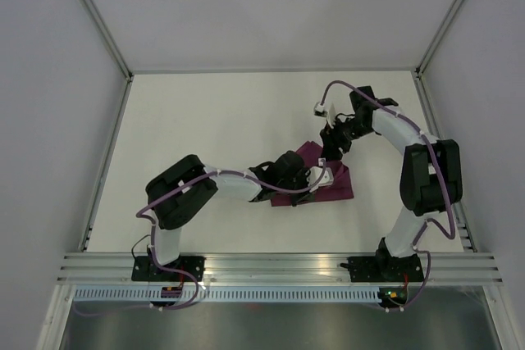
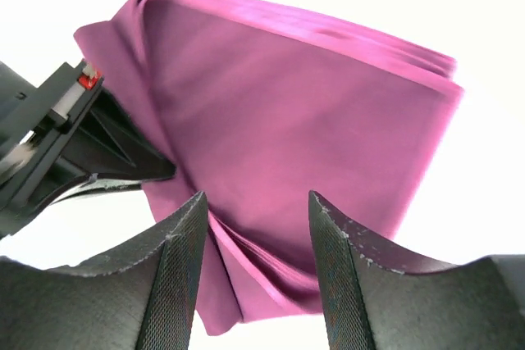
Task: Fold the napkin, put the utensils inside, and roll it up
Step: Roll the napkin at the center of the board.
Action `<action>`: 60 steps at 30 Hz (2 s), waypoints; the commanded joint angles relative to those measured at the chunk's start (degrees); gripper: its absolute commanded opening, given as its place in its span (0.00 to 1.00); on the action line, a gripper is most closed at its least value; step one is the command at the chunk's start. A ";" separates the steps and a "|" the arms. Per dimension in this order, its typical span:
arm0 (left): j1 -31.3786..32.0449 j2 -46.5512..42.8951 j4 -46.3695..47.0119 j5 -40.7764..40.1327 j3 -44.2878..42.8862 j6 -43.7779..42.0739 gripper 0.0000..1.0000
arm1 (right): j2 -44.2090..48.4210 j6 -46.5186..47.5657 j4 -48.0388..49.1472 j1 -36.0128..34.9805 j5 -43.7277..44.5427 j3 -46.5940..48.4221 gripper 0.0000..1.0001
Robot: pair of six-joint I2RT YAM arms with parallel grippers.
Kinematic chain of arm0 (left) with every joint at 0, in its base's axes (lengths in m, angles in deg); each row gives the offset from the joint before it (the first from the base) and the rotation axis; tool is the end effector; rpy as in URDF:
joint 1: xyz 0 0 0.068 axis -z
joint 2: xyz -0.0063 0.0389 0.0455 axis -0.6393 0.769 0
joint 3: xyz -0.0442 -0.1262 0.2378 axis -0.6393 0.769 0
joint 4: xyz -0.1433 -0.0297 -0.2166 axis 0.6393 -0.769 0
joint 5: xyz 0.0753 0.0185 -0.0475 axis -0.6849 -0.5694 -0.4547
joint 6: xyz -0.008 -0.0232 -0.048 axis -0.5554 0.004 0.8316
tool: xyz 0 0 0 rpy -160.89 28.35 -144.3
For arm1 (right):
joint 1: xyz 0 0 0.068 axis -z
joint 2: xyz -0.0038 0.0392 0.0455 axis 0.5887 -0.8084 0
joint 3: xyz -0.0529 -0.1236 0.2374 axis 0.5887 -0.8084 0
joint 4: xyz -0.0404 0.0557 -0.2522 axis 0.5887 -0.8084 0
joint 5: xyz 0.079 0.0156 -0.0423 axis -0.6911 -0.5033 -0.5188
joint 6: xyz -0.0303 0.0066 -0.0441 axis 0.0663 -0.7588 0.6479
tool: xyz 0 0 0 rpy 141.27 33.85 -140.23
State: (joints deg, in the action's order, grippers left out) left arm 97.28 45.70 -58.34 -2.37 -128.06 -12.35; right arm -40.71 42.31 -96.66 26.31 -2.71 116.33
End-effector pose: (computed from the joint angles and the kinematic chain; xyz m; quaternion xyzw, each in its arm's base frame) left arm 0.2005 -0.3364 0.1371 0.5898 0.6708 -0.2868 0.3463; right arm 0.3401 0.0833 0.2079 -0.4644 0.8010 0.3240 0.1943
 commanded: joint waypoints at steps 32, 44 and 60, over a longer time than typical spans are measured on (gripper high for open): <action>-15.09 23.88 -42.72 22.26 -23.45 15.55 0.02 | 39.36 4.17 38.48 -13.70 16.71 -47.99 0.66; -15.26 26.17 -44.39 23.93 -25.91 15.55 0.02 | 37.78 4.96 46.49 -23.89 25.07 -52.21 0.67; -15.53 26.35 -46.15 26.74 -27.84 13.44 0.19 | 26.53 7.51 44.48 -27.86 27.62 -50.01 0.45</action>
State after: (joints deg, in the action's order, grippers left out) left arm 81.39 66.84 -98.34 36.22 -157.64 3.89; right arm -10.87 47.86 -46.54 -1.45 22.62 66.56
